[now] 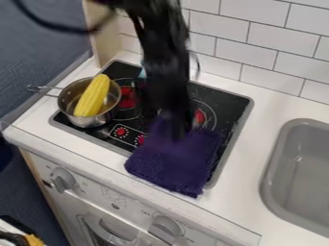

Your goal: Move purple towel to bottom of the stove

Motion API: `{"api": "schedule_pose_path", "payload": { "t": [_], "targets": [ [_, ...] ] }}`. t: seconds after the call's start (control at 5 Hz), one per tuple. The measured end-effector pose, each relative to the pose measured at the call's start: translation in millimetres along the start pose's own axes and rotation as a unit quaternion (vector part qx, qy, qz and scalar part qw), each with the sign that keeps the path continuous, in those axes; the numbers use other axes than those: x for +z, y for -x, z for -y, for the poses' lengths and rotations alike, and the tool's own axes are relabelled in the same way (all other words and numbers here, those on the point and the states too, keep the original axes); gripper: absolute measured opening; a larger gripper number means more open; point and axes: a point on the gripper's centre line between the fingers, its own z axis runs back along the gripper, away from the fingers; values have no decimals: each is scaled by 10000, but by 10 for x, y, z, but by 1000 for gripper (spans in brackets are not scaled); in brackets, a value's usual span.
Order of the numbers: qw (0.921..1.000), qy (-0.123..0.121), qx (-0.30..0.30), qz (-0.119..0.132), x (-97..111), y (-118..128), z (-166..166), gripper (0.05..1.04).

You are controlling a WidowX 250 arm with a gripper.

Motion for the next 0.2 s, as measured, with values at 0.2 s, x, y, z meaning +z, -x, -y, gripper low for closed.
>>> {"api": "schedule_pose_path", "payload": {
  "t": [0.2],
  "targets": [
    [9989, -85, 55, 448, 267, -43, -20, 1001]
  ]
}}
